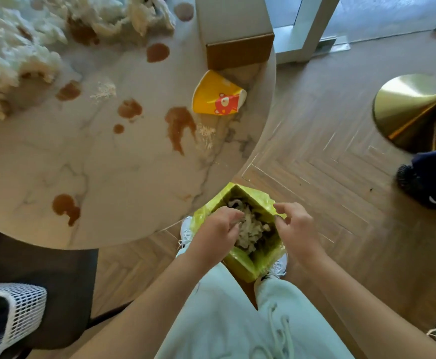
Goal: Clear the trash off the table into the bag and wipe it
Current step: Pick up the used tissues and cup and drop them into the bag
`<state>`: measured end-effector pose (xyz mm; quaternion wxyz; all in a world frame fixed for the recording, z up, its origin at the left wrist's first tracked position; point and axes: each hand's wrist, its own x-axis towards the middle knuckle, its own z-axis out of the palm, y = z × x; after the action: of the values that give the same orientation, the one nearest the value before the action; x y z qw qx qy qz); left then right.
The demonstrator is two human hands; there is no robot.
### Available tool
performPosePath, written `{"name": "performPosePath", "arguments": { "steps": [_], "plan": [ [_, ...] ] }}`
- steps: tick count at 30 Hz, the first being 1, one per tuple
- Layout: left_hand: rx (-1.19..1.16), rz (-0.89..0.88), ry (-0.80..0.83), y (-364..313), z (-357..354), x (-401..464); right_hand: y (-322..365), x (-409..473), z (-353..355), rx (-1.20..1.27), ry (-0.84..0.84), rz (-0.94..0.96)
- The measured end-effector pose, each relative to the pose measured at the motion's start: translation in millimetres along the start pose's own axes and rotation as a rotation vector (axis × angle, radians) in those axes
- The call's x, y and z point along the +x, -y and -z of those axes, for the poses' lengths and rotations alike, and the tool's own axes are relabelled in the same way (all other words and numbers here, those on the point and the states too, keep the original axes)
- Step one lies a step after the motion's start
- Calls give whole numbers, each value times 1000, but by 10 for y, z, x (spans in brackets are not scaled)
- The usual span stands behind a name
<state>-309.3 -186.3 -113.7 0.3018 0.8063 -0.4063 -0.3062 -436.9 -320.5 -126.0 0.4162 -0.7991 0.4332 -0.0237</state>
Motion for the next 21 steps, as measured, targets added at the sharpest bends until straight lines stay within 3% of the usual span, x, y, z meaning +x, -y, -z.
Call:
{"name": "performPosePath", "arguments": {
  "steps": [3,6,11,21],
  "plan": [
    [-25,-109,-133,-98,358,-1,535,116,47,-8,-173,252],
    [-16,-100,-276,-14,813,75,1124,273,1,56,-245,413],
    [-6,23,-484,433,1647,186,2022,595,-362,179,-181,499],
    [128,233,-707,1576,3062,333,3491,1546,-1444,49,-4,604]
  ]
}}
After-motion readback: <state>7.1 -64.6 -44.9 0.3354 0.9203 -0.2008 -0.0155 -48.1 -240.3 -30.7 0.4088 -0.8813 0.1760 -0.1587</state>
